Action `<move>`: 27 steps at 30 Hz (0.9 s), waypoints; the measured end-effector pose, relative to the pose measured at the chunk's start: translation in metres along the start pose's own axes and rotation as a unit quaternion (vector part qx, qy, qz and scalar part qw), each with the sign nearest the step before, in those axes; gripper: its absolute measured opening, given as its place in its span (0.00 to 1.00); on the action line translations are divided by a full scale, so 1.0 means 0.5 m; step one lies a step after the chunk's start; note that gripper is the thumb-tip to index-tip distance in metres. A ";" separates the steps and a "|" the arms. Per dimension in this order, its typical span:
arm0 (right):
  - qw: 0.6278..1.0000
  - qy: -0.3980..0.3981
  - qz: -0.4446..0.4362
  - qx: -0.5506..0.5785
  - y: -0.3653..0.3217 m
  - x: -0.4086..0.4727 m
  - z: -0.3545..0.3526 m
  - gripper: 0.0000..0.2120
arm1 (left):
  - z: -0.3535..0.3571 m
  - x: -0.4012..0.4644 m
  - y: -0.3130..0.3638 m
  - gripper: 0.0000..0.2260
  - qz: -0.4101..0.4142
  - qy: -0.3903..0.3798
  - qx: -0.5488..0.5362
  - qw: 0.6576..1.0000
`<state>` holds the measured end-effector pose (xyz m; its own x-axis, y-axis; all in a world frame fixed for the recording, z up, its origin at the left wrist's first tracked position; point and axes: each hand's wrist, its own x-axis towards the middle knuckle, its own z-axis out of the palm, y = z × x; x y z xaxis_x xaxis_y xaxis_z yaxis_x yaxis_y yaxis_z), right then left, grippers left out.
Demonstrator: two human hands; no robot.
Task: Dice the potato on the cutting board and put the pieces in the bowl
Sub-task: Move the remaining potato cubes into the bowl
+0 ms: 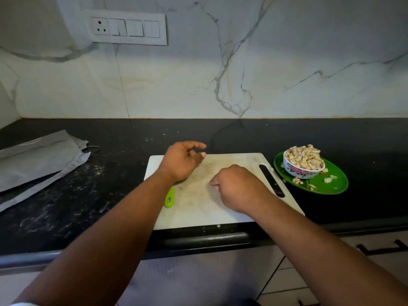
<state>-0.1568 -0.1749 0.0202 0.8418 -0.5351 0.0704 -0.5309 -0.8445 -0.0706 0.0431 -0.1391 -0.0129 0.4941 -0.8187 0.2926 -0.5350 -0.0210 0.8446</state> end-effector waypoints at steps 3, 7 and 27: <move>0.999 0.006 0.016 -0.047 -0.029 -0.001 -0.007 0.17 | -0.002 -0.004 0.001 0.08 0.000 0.003 0.004 1.000; 0.997 0.018 0.029 -0.072 -0.044 0.005 -0.009 0.11 | -0.003 -0.009 0.000 0.07 0.004 0.008 0.014 1.000; 0.944 0.149 0.236 0.177 0.346 -0.015 -0.231 0.06 | 0.233 0.058 0.251 0.09 0.114 -0.179 0.083 0.974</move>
<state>-0.2662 -0.3198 0.1224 0.4266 -0.8772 0.2202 -0.7298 -0.4777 -0.4891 -0.0895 -0.2323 0.0494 0.0944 -0.9598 0.2645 -0.7204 0.1176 0.6835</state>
